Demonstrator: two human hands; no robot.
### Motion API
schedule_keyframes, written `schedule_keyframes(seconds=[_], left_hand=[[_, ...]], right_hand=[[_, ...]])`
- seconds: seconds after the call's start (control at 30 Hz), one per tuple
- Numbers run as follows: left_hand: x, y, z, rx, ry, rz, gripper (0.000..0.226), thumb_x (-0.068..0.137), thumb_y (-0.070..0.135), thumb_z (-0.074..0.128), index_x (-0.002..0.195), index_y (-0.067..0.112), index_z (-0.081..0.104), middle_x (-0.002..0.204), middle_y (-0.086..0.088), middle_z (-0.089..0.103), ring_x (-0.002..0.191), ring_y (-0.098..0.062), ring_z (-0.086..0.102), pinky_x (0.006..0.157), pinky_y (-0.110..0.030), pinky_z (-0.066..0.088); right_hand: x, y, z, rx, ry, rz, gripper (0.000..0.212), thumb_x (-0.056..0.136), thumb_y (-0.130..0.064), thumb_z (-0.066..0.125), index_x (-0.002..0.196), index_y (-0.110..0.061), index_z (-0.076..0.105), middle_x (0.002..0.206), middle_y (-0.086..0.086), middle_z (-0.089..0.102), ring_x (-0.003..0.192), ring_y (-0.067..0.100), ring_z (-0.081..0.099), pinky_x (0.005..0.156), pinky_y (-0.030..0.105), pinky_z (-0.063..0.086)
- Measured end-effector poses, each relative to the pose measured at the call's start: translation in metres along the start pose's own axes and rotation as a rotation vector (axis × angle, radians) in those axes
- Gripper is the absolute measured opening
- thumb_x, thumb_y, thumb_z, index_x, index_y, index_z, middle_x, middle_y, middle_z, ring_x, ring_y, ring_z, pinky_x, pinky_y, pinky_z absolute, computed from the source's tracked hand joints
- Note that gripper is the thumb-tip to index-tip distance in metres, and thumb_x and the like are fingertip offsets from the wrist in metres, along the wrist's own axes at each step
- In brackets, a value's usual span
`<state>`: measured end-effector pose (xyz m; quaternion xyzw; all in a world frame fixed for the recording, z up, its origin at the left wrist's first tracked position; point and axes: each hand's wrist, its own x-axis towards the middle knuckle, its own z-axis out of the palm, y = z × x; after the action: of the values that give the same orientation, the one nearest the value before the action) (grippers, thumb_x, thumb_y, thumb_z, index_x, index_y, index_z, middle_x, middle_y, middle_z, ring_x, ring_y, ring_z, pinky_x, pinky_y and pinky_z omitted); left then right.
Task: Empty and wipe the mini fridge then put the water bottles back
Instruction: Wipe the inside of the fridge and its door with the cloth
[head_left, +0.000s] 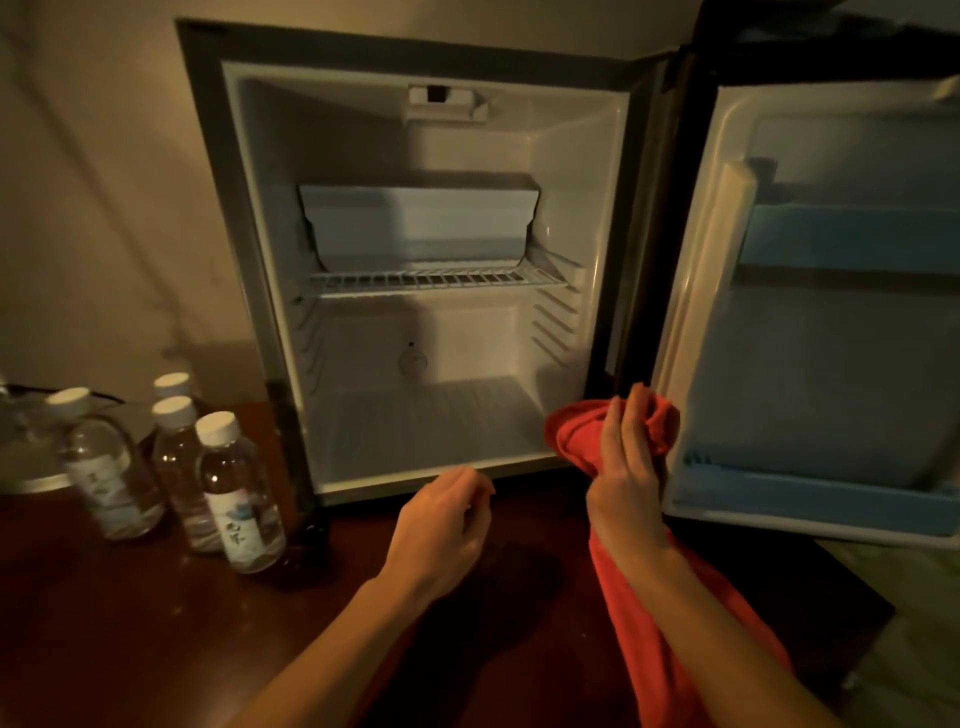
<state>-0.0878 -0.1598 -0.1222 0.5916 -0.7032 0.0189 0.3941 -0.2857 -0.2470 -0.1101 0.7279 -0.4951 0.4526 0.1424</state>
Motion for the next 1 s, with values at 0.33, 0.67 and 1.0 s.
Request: schedule_keyframes(seconds=[0.33, 0.67, 1.0], left_hand=[[-0.011, 0.009, 0.002, 0.025, -0.098, 0.007, 0.014, 0.093, 0.024, 0.057, 0.107, 0.025, 0.062, 0.103, 0.011, 0.063, 0.095, -0.008, 0.059, 0.085, -0.029, 0.05], [-0.016, 0.016, -0.002, 0.073, -0.182, 0.0, 0.013, 0.094, 0.028, 0.054, 0.105, 0.028, 0.06, 0.104, 0.013, 0.063, 0.096, -0.008, 0.059, 0.08, -0.029, 0.049], [-0.024, 0.023, -0.007, 0.076, -0.255, -0.015, 0.017, 0.095, 0.026, 0.058, 0.111, 0.031, 0.059, 0.109, 0.017, 0.059, 0.096, 0.0, 0.054, 0.082, -0.017, 0.046]], right_hand=[[-0.068, 0.01, -0.004, -0.208, -0.456, -0.075, 0.093, 0.041, 0.012, 0.072, 0.132, 0.002, 0.055, 0.145, 0.032, 0.038, 0.133, 0.045, 0.041, 0.113, 0.044, 0.031], [-0.09, -0.002, -0.028, -0.18, -0.65, -0.033, 0.087, 0.056, -0.006, 0.077, 0.138, -0.015, 0.051, 0.144, 0.008, 0.051, 0.135, 0.029, 0.045, 0.106, 0.057, 0.037], [-0.109, -0.008, -0.061, -0.176, -0.703, 0.246, 0.066, 0.097, -0.054, 0.037, 0.147, -0.053, -0.006, 0.156, 0.002, -0.033, 0.146, 0.039, -0.013, 0.116, 0.058, 0.016]])
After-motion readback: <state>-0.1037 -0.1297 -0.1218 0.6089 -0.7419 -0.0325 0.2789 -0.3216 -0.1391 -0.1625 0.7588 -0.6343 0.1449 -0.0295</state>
